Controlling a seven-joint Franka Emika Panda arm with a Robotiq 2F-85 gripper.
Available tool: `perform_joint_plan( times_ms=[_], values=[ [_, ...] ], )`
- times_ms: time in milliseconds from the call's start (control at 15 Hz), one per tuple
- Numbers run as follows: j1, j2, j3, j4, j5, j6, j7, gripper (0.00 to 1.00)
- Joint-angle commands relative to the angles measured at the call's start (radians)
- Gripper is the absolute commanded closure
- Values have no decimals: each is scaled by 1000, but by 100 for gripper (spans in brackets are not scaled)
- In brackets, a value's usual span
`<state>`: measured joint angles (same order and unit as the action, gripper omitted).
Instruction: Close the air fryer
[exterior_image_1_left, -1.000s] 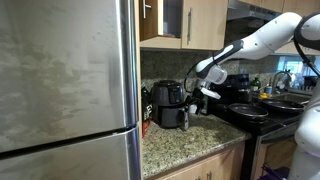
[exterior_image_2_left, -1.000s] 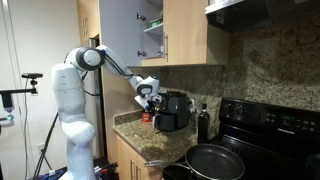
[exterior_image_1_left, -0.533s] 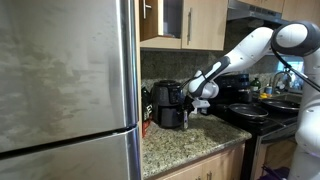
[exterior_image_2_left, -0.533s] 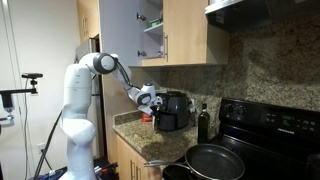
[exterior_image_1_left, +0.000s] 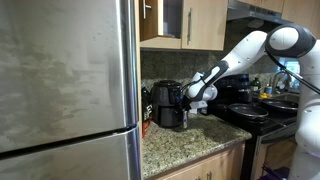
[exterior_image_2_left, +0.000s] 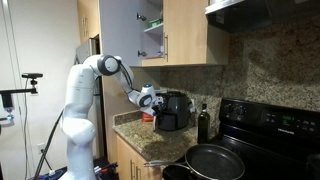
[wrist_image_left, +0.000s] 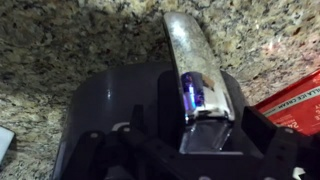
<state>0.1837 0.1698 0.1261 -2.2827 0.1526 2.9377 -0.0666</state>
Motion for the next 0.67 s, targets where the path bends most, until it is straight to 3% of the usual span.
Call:
perform_joint_plan(
  times_ms=[0, 333, 600],
  values=[
    [-13, 71, 9, 70, -42, 97, 24, 0],
    [-5, 141, -18, 116, -111, 179, 49, 0],
    [-24, 158, 26, 125, -59, 194, 42, 0]
  ],
)
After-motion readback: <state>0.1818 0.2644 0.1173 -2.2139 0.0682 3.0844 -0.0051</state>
